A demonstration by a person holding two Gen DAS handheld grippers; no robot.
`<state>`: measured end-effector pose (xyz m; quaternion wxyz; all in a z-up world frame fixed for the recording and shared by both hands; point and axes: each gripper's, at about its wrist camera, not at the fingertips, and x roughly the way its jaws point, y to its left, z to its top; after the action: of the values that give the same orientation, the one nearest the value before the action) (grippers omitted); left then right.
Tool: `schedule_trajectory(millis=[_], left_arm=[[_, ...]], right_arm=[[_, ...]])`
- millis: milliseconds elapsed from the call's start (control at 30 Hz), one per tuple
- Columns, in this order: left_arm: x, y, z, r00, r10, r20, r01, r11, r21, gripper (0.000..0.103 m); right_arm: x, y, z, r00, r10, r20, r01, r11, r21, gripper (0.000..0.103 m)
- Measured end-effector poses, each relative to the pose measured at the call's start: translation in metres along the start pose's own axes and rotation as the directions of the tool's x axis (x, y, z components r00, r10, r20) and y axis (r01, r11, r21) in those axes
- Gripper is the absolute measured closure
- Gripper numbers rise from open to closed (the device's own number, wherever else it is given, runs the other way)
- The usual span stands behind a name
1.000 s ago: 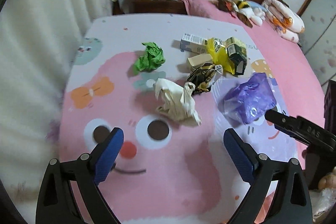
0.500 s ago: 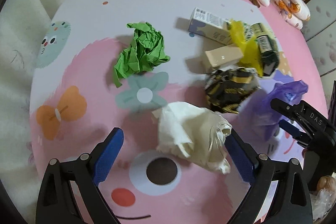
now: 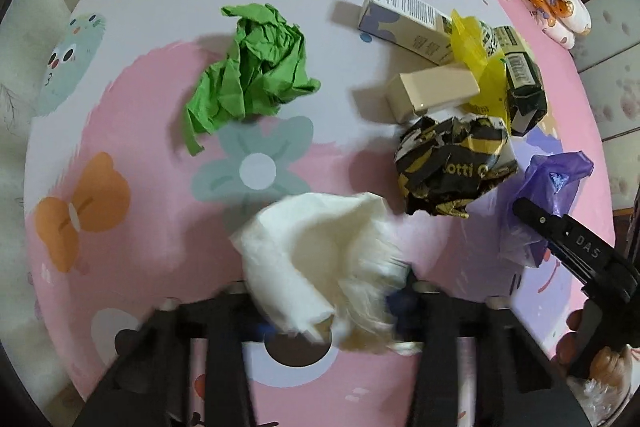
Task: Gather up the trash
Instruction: 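Grasp the white tissue with the left tool while the right tool grasps the purple bag, then carry the tissue and purple bag over the blue bin and open both tools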
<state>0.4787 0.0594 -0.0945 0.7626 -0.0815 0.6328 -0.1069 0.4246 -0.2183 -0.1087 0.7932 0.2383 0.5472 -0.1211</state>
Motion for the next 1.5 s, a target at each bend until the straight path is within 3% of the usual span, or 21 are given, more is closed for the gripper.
schedule_trajectory(millis=[133,300,533,800,967,1233,1500], left_arm=[[-0.009,-0.003,-0.009,0.999,0.011,0.033,-0.011,1.0,0.01,0.072],[-0.032,-0.017,-0.029,0.995,0.045,0.086,-0.048,0.998,0.038,0.073],[-0.082,-0.043,-0.089,0.977,0.093,0.194,-0.1,0.995,0.029,0.073],[-0.141,-0.086,-0.207,0.933,0.147,0.328,-0.128,0.989,-0.079,0.073],[-0.156,-0.124,-0.289,0.916,0.187,0.356,-0.152,0.981,-0.124,0.073],[-0.132,-0.167,-0.391,0.943,0.218,0.252,-0.203,0.976,-0.084,0.073],[-0.071,-0.162,-0.447,0.968,0.209,0.137,-0.206,0.978,-0.039,0.073]], right_arm=[[-0.008,-0.006,-0.014,0.998,0.054,-0.021,-0.054,0.998,-0.012,0.083],[-0.035,-0.014,-0.034,0.989,0.146,-0.032,-0.148,0.987,-0.06,0.087],[-0.083,-0.03,-0.074,0.956,0.279,-0.085,-0.291,0.935,-0.203,0.088],[-0.151,-0.066,-0.131,0.91,0.379,-0.168,-0.412,0.789,-0.455,0.088],[-0.182,-0.096,-0.173,0.883,0.41,-0.23,-0.466,0.701,-0.54,0.088],[-0.18,-0.138,-0.25,0.871,0.365,-0.33,-0.492,0.628,-0.603,0.088],[-0.123,-0.181,-0.32,0.865,0.269,-0.425,-0.48,0.691,-0.54,0.088]])
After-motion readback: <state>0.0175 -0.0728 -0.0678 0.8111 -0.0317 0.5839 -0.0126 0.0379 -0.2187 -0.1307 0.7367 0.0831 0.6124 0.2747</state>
